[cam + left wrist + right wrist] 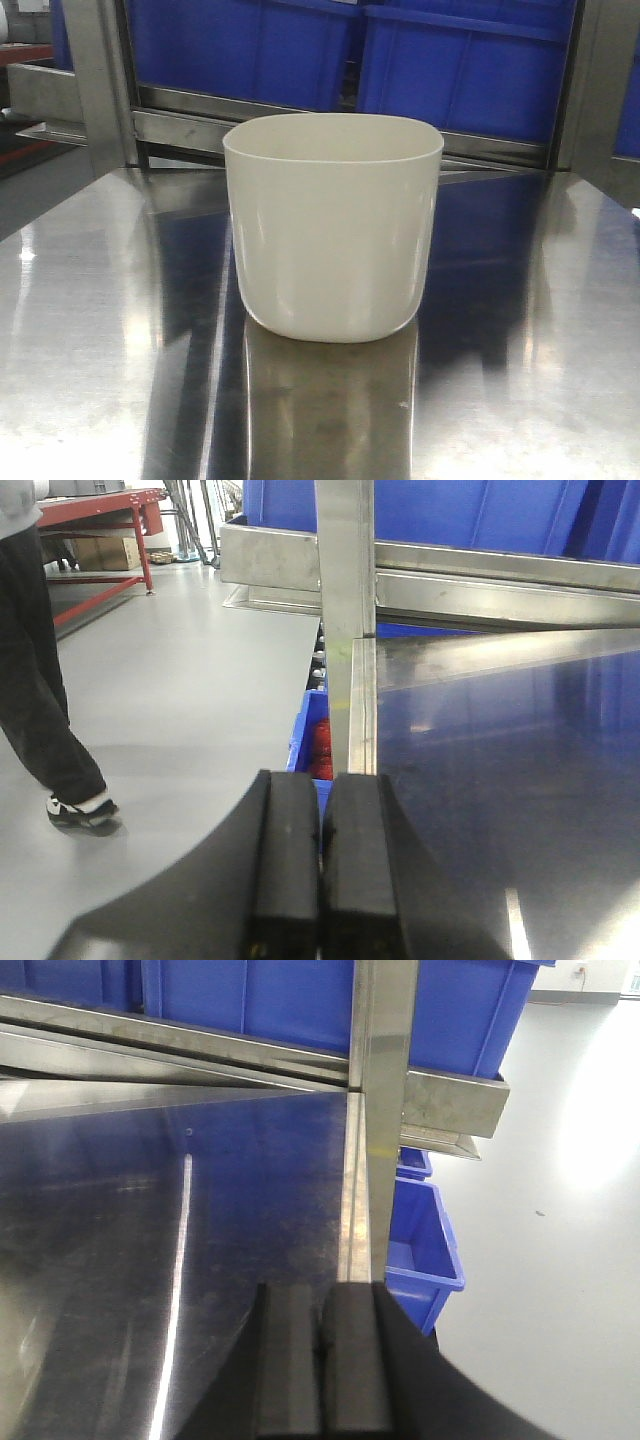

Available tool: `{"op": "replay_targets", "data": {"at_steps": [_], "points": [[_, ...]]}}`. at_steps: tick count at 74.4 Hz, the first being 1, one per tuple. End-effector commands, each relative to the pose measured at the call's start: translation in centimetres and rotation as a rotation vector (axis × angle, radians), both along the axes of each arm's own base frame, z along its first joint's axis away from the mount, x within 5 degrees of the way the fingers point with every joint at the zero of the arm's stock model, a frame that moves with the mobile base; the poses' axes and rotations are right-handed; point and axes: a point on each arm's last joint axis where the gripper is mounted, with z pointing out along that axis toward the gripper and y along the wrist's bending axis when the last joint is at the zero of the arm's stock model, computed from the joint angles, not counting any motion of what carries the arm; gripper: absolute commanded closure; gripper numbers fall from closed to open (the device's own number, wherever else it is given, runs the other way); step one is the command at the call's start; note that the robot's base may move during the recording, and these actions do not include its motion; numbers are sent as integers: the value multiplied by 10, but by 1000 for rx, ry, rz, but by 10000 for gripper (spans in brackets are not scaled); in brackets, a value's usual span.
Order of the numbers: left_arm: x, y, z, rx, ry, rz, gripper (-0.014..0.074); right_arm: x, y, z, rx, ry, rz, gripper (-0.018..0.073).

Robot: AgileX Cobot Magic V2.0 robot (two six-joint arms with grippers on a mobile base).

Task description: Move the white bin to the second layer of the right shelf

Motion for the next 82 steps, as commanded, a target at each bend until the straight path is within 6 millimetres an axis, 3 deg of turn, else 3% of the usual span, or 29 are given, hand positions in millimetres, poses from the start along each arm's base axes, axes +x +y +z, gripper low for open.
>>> {"op": "replay_targets", "data": {"at_steps": [1,82], "points": [[1,0,-4,-9,-64,-3,512,-2,-1,14,-12,-120,-8,503],[1,0,-4,-9,-64,-3,512,-2,-1,16,-14,-144,-11,503]]}}
